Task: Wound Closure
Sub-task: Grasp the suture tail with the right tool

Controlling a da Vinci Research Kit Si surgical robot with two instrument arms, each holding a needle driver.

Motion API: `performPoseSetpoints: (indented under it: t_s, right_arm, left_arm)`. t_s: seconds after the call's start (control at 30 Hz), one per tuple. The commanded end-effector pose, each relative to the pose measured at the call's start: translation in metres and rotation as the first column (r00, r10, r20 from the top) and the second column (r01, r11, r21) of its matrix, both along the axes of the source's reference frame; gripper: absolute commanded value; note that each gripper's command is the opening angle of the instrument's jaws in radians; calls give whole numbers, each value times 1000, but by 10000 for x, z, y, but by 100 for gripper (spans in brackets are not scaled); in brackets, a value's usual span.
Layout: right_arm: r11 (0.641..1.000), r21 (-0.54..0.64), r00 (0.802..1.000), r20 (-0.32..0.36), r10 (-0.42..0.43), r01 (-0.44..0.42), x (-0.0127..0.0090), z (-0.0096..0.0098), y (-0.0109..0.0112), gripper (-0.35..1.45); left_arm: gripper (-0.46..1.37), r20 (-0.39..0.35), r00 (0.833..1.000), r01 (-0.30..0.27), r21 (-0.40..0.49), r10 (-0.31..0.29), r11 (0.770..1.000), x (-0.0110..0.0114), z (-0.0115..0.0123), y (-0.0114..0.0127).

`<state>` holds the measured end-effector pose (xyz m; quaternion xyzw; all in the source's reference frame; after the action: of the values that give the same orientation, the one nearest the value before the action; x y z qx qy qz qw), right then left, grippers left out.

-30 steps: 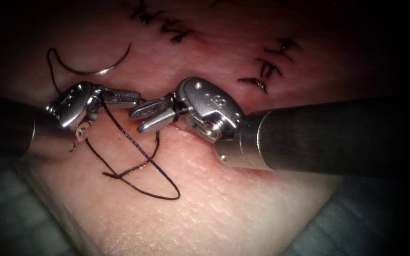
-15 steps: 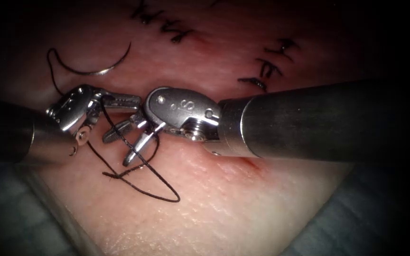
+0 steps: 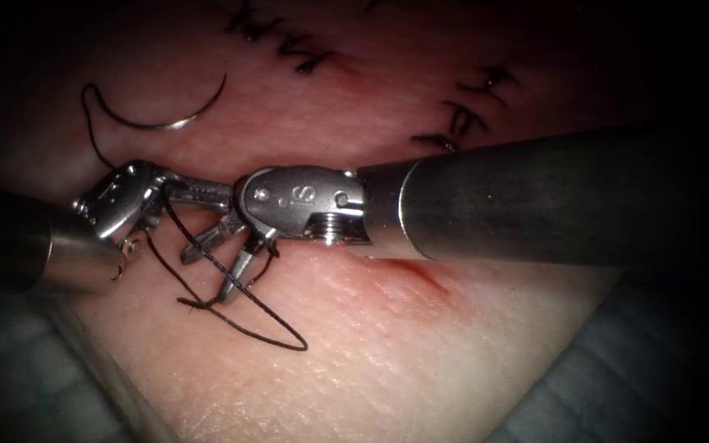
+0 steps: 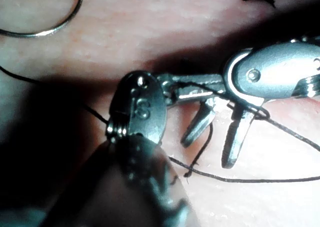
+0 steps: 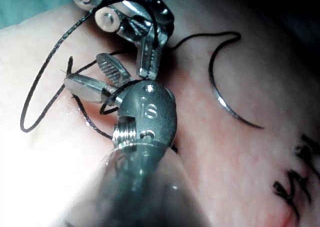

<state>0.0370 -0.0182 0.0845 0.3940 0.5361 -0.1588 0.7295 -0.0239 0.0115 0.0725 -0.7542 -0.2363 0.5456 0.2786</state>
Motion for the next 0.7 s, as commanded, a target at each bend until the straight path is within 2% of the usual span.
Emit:
performPoseSetpoints:
  t_s: [0.03, 0.2, 0.7]
  right_arm:
    - [1000, -12, 1000, 2, -3, 3, 1, 1, -1, 43]
    - [997, -59, 998, 51, -42, 45, 1, 10, -7, 43]
    - [986, -125, 990, 96, -101, 113, 3, 22, -24, 38]
  left_arm:
    - [-35, 7, 1000, -8, -3, 8, 1000, 0, 0, 0]
    - [-35, 8, 1000, -9, -3, 9, 1000, 1, 0, -1]
    - [-35, 9, 1000, -10, 2, 10, 1000, -1, 0, -1]
